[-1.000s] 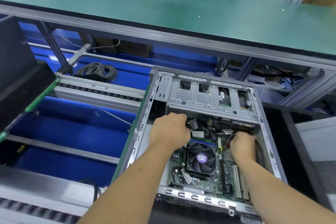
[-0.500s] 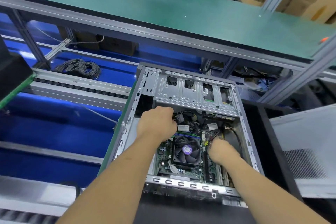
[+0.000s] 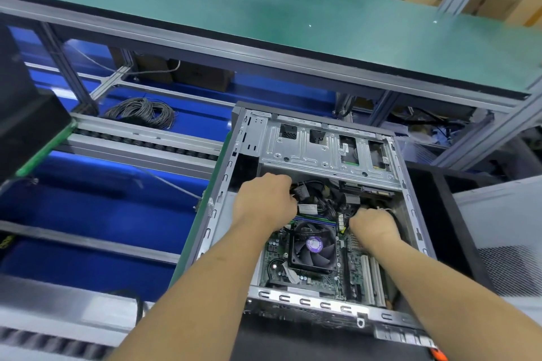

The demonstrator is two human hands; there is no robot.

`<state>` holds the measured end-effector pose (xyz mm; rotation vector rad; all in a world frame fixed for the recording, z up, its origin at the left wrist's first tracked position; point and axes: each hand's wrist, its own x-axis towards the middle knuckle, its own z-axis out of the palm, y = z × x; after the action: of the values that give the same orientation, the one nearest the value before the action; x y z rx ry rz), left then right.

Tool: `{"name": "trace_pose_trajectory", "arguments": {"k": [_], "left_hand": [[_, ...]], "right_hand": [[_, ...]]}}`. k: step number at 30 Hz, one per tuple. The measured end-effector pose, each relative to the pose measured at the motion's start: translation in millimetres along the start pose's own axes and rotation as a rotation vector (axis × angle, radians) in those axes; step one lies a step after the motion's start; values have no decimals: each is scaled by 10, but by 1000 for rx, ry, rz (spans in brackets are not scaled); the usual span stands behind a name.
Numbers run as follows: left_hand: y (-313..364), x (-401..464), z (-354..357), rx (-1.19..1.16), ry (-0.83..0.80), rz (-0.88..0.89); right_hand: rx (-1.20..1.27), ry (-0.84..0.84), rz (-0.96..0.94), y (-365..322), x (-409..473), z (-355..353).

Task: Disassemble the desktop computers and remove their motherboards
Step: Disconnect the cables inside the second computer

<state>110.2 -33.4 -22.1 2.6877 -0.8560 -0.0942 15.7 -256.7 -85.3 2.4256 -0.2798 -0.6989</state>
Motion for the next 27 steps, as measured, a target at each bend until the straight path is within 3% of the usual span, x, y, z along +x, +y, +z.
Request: {"name": "trace_pose_trajectory", "arguments": {"k": [4, 27], "left_hand": [[-8, -1, 11, 12, 7, 1], [-3, -16, 32, 21, 29, 10]], "right_hand": [[-97, -31, -41, -8, 96, 54], [-144, -37, -28, -15, 255, 21]]}}
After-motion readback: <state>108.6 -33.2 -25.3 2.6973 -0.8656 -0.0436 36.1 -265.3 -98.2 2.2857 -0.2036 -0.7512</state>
